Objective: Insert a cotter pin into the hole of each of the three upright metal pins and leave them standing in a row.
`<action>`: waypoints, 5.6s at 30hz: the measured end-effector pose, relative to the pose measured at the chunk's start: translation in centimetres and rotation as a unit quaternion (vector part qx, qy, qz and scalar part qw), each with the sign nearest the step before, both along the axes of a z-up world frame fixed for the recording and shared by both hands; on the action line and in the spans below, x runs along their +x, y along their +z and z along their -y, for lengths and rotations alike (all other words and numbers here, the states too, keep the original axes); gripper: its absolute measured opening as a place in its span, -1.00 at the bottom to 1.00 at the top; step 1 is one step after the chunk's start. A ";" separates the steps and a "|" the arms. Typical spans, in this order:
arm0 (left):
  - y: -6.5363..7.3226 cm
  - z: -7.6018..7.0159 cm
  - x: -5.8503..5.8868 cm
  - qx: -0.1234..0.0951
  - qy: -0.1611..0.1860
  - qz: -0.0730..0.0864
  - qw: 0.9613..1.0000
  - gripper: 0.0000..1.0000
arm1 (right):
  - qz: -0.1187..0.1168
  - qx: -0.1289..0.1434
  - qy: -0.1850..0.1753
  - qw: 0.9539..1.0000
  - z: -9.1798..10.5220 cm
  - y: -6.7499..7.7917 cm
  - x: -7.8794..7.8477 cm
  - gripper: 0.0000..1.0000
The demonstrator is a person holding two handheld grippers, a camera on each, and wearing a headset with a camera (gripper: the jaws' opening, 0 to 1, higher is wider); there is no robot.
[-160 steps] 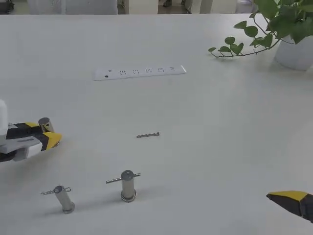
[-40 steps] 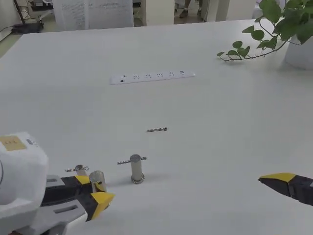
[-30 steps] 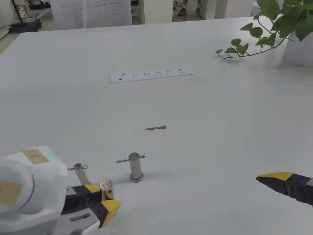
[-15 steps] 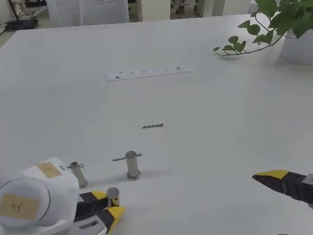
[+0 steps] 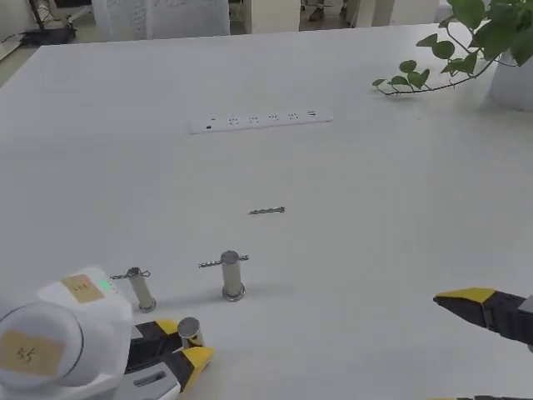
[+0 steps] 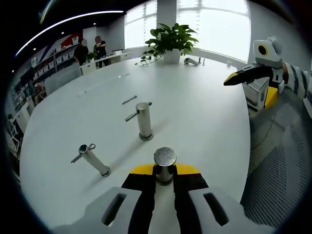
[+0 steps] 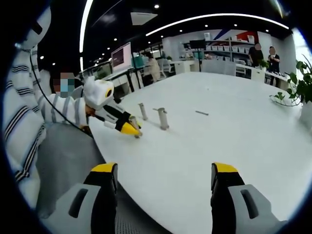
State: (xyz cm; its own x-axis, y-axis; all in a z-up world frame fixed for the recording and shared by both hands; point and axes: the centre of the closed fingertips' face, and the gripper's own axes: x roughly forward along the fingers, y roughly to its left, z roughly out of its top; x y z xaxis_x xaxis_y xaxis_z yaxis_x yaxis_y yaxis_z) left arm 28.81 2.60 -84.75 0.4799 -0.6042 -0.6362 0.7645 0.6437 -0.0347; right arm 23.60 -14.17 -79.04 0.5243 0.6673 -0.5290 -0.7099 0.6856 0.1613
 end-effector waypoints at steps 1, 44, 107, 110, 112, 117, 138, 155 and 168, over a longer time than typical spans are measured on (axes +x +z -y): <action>0.0 0.0 0.0 -0.001 0.000 0.000 1.000 -0.77 | 0.000 0.000 0.000 1.000 0.0 0.0 0.0 0.59; 1.8 1.6 -2.7 -0.086 -0.095 -0.003 0.992 0.57 | 0.041 -0.092 0.080 0.992 1.5 2.7 5.6 0.58; 2.2 0.9 -3.8 -0.052 -0.074 -0.018 0.996 0.93 | -0.036 -0.242 0.330 0.912 -6.5 -6.5 21.9 0.25; 2.0 0.7 -3.7 -0.048 -0.073 -0.019 0.996 0.92 | -0.039 -0.245 0.333 0.910 -6.8 -6.8 22.1 0.22; 1.9 0.7 -3.7 -0.048 -0.072 -0.020 0.996 0.89 | -0.040 -0.246 0.335 0.909 -7.0 -6.8 22.1 0.19; 1.9 0.6 -3.7 -0.051 -0.069 -0.020 0.996 0.86 | -0.045 -0.253 0.346 0.902 -7.5 -7.1 22.1 0.11; 2.0 0.1 -3.9 -0.053 -0.057 -0.022 0.997 0.77 | -0.046 -0.301 0.375 0.876 -7.8 -7.9 22.0 -0.06; 2.1 -0.3 -4.0 -0.059 -0.048 -0.030 0.997 0.78 | -0.048 -0.315 0.364 0.875 -7.6 -7.7 22.2 -0.67; 2.0 -0.5 -3.9 -0.057 -0.046 -0.028 0.997 0.76 | -0.064 -0.345 0.336 0.874 -7.8 -7.9 23.2 -0.92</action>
